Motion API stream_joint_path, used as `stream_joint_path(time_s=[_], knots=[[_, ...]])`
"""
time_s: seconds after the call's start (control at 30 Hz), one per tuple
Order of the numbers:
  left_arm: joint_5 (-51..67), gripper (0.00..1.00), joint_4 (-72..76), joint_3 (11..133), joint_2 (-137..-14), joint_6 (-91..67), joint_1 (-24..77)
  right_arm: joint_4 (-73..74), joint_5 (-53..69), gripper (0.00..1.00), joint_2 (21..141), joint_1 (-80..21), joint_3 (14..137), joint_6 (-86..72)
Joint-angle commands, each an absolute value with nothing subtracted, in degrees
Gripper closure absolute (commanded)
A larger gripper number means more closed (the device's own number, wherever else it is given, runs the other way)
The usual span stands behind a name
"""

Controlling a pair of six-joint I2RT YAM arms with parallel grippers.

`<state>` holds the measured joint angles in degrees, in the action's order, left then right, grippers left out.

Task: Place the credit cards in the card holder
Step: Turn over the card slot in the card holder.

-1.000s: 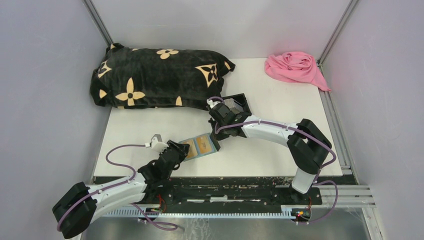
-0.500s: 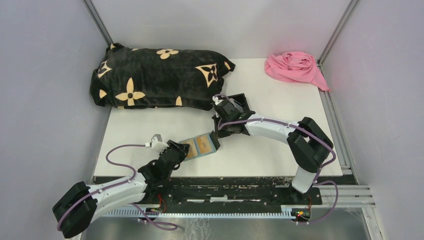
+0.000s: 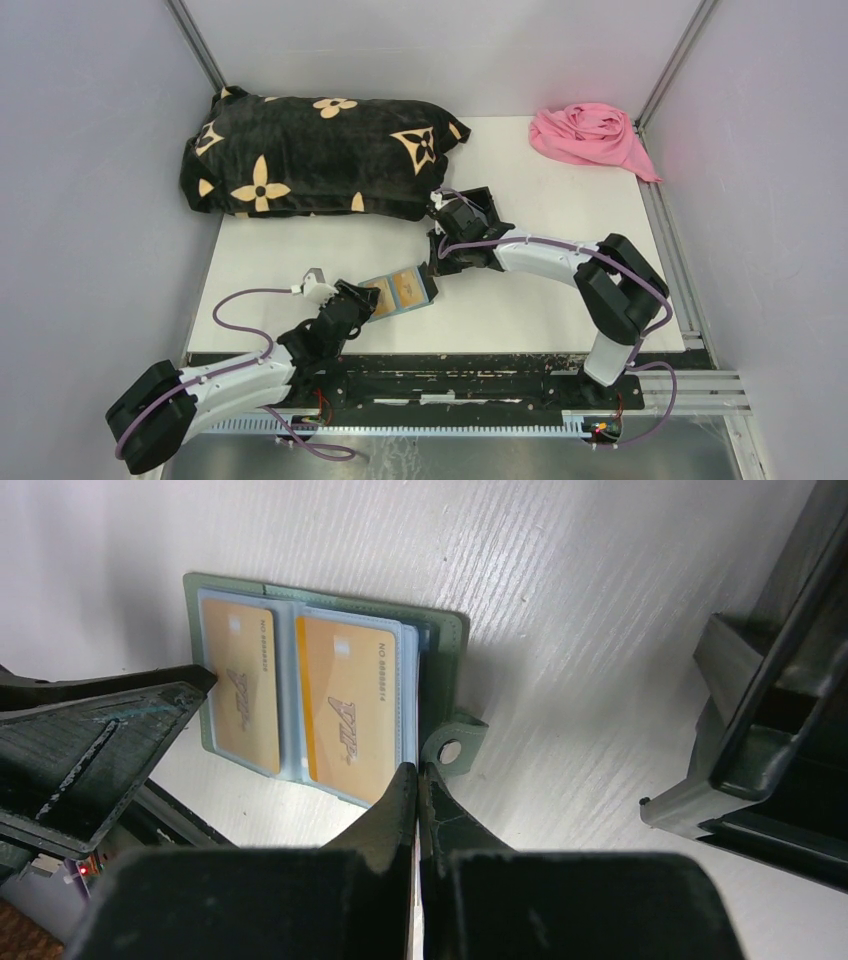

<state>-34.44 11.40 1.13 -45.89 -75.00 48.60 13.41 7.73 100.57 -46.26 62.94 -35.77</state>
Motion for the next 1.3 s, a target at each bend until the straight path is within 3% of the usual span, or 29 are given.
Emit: stream_joint_path(time_s=[0.0,1.27], knots=[[-34.1,0.53,8.3,1.2,-47.3,-74.7,48.5,10.4,9.0,0.99,97.2,-46.1,62.5,-36.8],[-34.0,0.54,8.2,1.7,-48.0,-75.1,48.5,12.1,6.2,0.99,95.9,-46.0,62.5,-36.0]])
